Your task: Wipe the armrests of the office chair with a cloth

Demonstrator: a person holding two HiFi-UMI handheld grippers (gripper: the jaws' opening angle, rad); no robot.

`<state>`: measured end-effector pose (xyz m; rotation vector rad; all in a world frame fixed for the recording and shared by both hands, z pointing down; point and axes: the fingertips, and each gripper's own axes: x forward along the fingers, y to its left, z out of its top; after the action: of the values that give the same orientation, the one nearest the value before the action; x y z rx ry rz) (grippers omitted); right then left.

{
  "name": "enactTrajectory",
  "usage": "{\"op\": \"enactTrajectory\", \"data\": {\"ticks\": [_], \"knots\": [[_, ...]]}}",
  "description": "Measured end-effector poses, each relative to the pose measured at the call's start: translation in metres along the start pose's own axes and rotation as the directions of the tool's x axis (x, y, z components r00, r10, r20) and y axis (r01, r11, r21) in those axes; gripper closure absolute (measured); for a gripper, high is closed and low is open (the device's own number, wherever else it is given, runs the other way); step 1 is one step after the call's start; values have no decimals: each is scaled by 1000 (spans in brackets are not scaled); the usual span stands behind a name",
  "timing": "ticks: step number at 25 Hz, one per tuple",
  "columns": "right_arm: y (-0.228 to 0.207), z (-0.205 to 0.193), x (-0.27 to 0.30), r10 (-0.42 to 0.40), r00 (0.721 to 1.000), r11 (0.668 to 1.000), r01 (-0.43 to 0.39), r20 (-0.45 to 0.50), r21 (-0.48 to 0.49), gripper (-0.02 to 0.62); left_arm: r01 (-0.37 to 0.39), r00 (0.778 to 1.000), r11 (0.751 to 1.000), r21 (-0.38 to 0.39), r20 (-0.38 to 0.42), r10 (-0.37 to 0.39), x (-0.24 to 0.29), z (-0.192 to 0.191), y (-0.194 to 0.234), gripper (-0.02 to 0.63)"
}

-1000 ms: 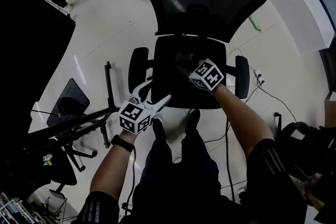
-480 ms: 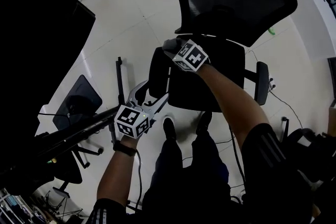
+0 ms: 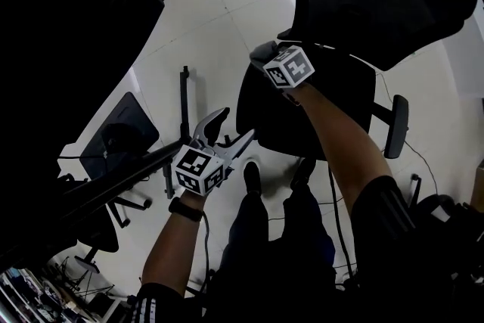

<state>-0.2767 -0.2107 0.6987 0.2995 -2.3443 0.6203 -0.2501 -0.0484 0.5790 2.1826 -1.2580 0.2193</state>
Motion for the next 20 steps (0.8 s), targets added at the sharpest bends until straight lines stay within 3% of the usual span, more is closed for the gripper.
{"op": "enactTrajectory", "data": {"ticks": [8, 20], "knots": [[32, -23, -5, 21, 999, 1000, -21, -26, 8, 580, 9, 1000, 1000, -12, -8, -9, -3, -9, 1, 244], [112, -79, -24, 114, 993, 993, -115, -31, -39, 580, 3, 1000, 999, -38, 0, -3, -18, -31, -16, 244]]}}
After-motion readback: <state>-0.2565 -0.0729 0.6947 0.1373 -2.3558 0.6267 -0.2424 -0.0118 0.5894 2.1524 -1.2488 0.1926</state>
